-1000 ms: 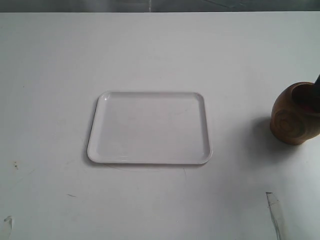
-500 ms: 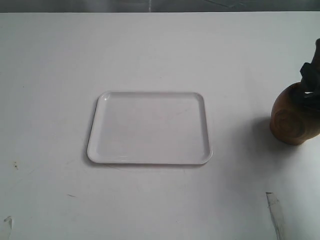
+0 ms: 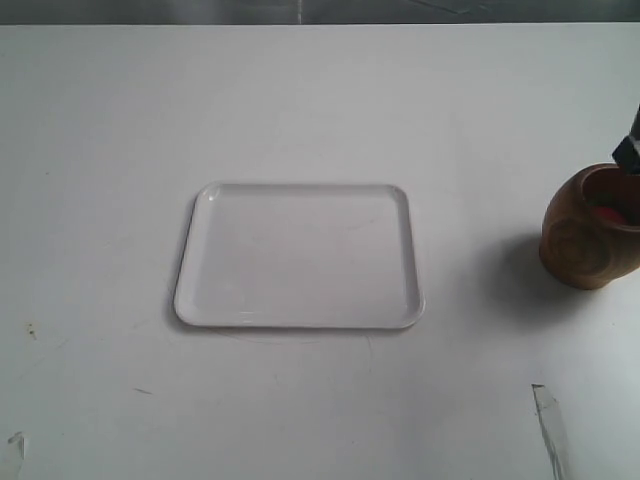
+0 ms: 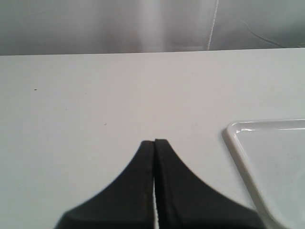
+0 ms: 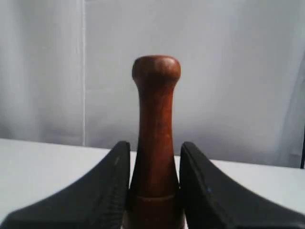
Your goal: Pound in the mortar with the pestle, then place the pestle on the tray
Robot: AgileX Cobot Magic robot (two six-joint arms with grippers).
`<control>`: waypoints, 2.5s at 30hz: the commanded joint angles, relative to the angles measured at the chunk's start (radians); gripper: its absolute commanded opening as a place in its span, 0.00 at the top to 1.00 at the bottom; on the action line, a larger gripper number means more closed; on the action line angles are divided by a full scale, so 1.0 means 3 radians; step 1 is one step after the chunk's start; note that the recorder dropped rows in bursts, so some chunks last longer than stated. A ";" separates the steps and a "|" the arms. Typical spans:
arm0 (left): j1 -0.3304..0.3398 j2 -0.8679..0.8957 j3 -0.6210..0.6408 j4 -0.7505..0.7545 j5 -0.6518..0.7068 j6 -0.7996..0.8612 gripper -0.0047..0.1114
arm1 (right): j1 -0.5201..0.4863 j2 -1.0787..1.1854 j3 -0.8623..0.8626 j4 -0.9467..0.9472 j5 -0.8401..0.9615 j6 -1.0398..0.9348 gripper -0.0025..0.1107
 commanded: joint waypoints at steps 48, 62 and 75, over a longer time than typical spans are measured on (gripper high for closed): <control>-0.0026 -0.0004 0.0002 -0.0024 -0.0010 -0.0027 0.96 | 0.0014 0.0529 0.0031 0.0238 -0.0167 -0.0046 0.98; -0.0026 -0.0004 0.0002 -0.0024 -0.0010 -0.0027 0.96 | 0.0014 0.0717 0.0031 0.0148 -0.0167 0.0056 0.98; -0.0026 -0.0004 0.0002 -0.0024 -0.0010 -0.0027 0.96 | 0.0014 -0.0986 -0.0861 -0.2350 0.0484 0.2116 0.98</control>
